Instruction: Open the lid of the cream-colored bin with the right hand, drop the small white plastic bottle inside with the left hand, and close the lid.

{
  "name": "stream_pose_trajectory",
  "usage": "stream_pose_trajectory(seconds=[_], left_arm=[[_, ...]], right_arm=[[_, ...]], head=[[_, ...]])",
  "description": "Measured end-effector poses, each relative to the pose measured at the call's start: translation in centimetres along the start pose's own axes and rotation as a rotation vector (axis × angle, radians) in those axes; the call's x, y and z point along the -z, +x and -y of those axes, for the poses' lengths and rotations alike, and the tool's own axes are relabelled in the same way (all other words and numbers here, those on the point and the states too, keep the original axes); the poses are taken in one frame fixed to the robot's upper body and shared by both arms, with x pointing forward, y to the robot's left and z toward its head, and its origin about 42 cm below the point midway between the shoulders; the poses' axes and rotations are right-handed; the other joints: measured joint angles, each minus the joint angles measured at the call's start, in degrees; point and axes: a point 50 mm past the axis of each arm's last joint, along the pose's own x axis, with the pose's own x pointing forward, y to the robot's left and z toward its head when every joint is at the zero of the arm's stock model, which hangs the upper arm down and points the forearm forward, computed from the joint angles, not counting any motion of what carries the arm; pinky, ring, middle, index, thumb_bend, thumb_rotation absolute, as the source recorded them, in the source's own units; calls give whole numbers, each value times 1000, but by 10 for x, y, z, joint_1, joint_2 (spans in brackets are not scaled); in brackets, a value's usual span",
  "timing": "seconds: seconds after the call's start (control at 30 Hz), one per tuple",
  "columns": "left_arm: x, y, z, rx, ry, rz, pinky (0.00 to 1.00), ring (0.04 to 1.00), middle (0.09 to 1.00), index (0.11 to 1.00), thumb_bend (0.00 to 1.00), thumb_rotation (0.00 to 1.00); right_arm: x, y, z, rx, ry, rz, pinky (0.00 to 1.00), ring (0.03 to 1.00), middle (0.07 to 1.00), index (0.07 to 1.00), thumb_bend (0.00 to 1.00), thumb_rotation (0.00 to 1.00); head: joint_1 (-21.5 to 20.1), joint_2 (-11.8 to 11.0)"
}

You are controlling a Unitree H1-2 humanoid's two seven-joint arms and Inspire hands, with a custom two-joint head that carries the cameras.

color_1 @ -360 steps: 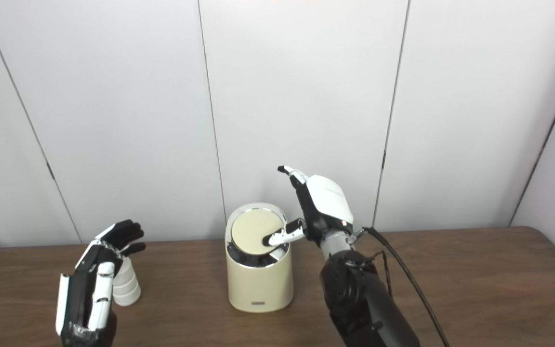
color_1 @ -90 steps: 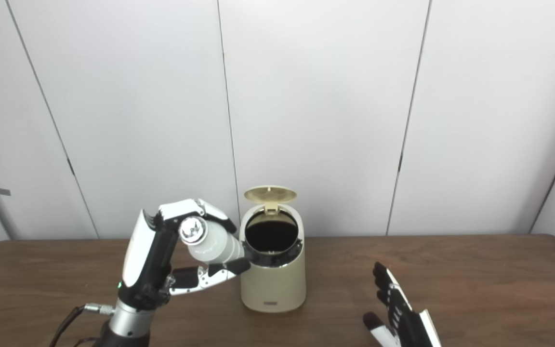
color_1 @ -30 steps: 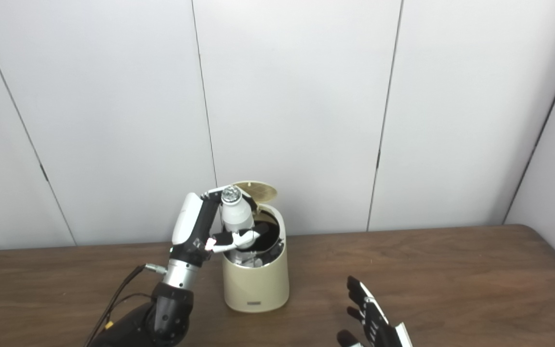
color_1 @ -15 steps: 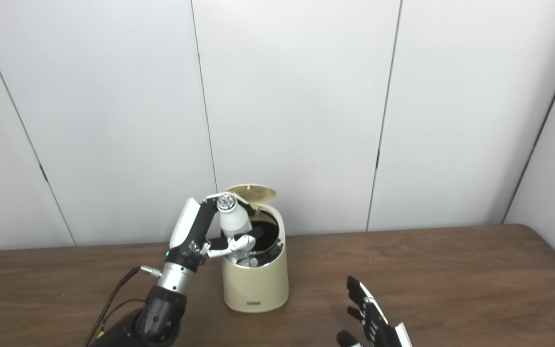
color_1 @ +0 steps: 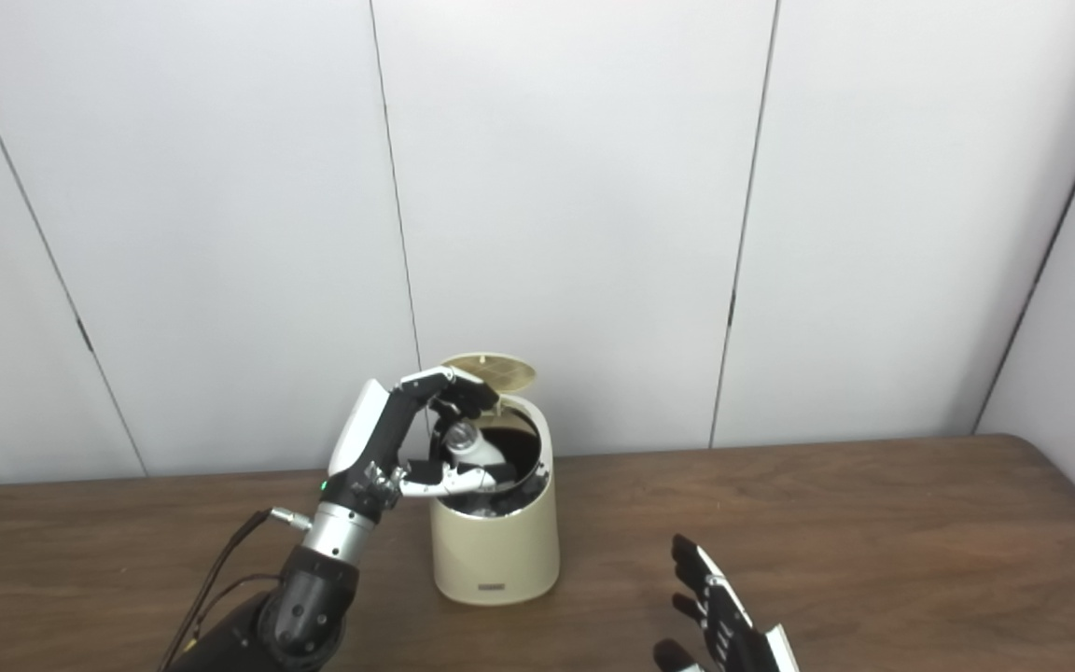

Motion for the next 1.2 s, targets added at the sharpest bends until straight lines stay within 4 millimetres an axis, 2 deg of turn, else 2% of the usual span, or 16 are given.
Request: stream_pose_trajectory(seconds=[0.07, 0.23, 0.4, 0.53, 0.6, 0.67, 0.73, 0.77, 0.9, 0.97, 1.07, 1.13, 1.2], left_arm=[[0, 1, -1, 11, -12, -5, 568, 635, 646, 647, 1000, 181], [0, 2, -3, 42, -63, -19, 619, 705, 714, 717, 1000, 232], [0, -1, 0, 57, -93, -26, 622, 710, 720, 719, 1000, 227], [-2, -1, 0, 51, -95, -23, 588, 678, 690, 680, 1000, 225], [-4, -6, -1, 25, -89, -16, 530, 628, 649, 632, 896, 256], [-7, -16, -3, -31, -85, -9, 457, 569, 603, 591, 669, 307], [-10, -29, -7, -101, -104, -6, 380, 495, 558, 577, 421, 400], [-11, -39, -7, -135, -110, -9, 393, 503, 563, 577, 372, 450], [-16, -75, -8, -213, -189, -42, 545, 627, 642, 619, 265, 635], [-19, -89, -10, -251, -238, -59, 576, 656, 667, 644, 268, 737], [-25, -107, -18, -287, -279, -65, 596, 668, 682, 667, 294, 789], [-27, -114, -26, -314, -291, -62, 600, 669, 681, 682, 336, 787], [-31, -122, -34, -342, -296, -58, 601, 668, 681, 686, 351, 789]], right_arm=[[0, 0, 0, -1, 3, 0, 897, 945, 936, 915, 978, 806], [0, 0, 0, -3, 5, 0, 904, 945, 935, 913, 945, 835], [0, 0, -1, -4, 7, 0, 906, 945, 936, 916, 944, 834], [0, 0, -1, -4, 13, 0, 911, 951, 941, 922, 911, 805], [0, 0, 0, -4, 12, 1, 883, 938, 933, 921, 854, 798], [-1, 2, 3, 1, 5, 5, 915, 943, 939, 925, 790, 798], [-3, 10, 10, 7, -11, 21, 909, 934, 932, 921, 758, 826], [-3, 17, 15, 10, -24, 31, 904, 933, 930, 921, 764, 840], [-9, 43, 38, 8, -67, 86, 934, 952, 949, 931, 809, 867], [-14, 53, 44, 1, -77, 112, 916, 943, 941, 923, 819, 878], [-24, 64, 47, -10, -100, 153, 920, 942, 944, 926, 853, 887], [-33, 71, 46, -17, -114, 181, 898, 931, 934, 920, 784, 888], [-45, 78, 44, -28, -127, 224, 899, 931, 933, 914, 776, 882]], head=[[0, 1], [0, 0], [2, 0], [4, 2], [5, 0], [7, -3], [10, -4], [11, -4], [17, -7], [19, -8], [22, -9], [25, -11], [26, -11]])
